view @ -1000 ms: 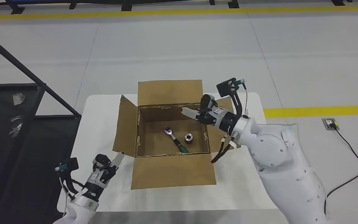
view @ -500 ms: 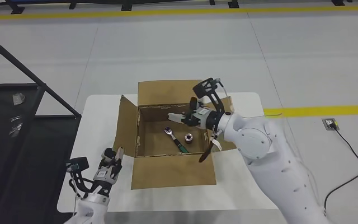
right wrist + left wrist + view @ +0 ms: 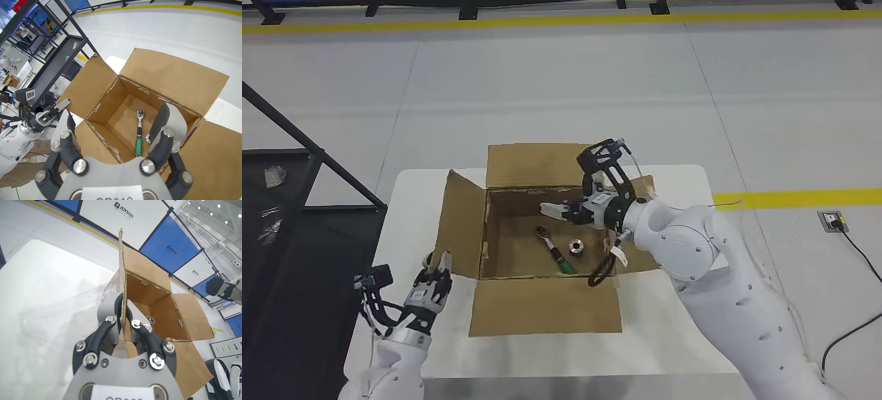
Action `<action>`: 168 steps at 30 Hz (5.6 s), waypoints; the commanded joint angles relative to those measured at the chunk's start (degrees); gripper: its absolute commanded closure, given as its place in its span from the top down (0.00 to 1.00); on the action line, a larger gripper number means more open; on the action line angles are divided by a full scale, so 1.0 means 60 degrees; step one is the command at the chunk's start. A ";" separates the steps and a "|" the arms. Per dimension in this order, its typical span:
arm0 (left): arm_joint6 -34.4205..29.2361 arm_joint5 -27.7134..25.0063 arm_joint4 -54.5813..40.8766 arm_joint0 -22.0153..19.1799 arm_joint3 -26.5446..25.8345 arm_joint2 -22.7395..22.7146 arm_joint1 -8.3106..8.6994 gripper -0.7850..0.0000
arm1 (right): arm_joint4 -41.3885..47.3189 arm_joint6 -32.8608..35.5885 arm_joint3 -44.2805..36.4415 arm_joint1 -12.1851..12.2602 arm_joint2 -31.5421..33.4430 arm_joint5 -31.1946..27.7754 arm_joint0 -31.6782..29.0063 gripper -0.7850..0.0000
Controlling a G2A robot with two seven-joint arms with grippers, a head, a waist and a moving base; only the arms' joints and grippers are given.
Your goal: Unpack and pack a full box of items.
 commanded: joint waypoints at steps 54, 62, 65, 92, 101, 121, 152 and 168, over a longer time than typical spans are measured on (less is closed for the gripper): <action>-0.0897 -0.4650 -0.5172 0.2046 -0.0029 -0.3255 0.0441 1.00 | -0.1059 0.1018 1.0998 -0.4265 -0.6268 0.0069 0.4434 1.00; -0.1340 -0.4864 -0.5290 0.1997 -0.0060 -0.3165 0.0496 1.00 | -0.0912 0.0364 1.2421 -0.4918 -0.6203 0.0470 0.4473 0.98; -0.1399 -0.4864 -0.5269 0.1983 -0.0080 -0.3115 0.0508 1.00 | -0.0843 0.0243 1.2751 -0.5035 -0.6138 0.0432 0.4504 0.82; -0.1500 -0.4600 -0.5181 0.1603 0.0135 -0.2888 0.0619 1.00 | -0.0732 -0.0538 1.3039 -0.5251 -0.5557 -0.1232 0.5260 0.00; -0.1751 -0.4431 -0.5025 0.1170 0.0145 -0.2534 0.0673 1.00 | -0.0953 -0.0301 1.2081 -0.4939 -0.5307 -0.1814 0.5461 0.00; -0.1487 -0.4201 -0.5123 0.0720 0.0236 -0.2174 0.0742 1.00 | -0.4773 0.4070 -0.0509 -0.1402 -0.0668 -0.0281 0.0215 0.00; -0.1469 -0.4200 -0.5166 0.0716 0.0233 -0.2150 0.0745 1.00 | -0.6826 0.3169 0.4121 -0.0490 0.4064 0.0029 -0.1034 0.00; -0.1469 -0.4200 -0.5166 0.0716 0.0233 -0.2150 0.0745 1.00 | -0.6160 0.2270 0.5253 -0.0381 0.4102 -0.0338 -0.0664 1.00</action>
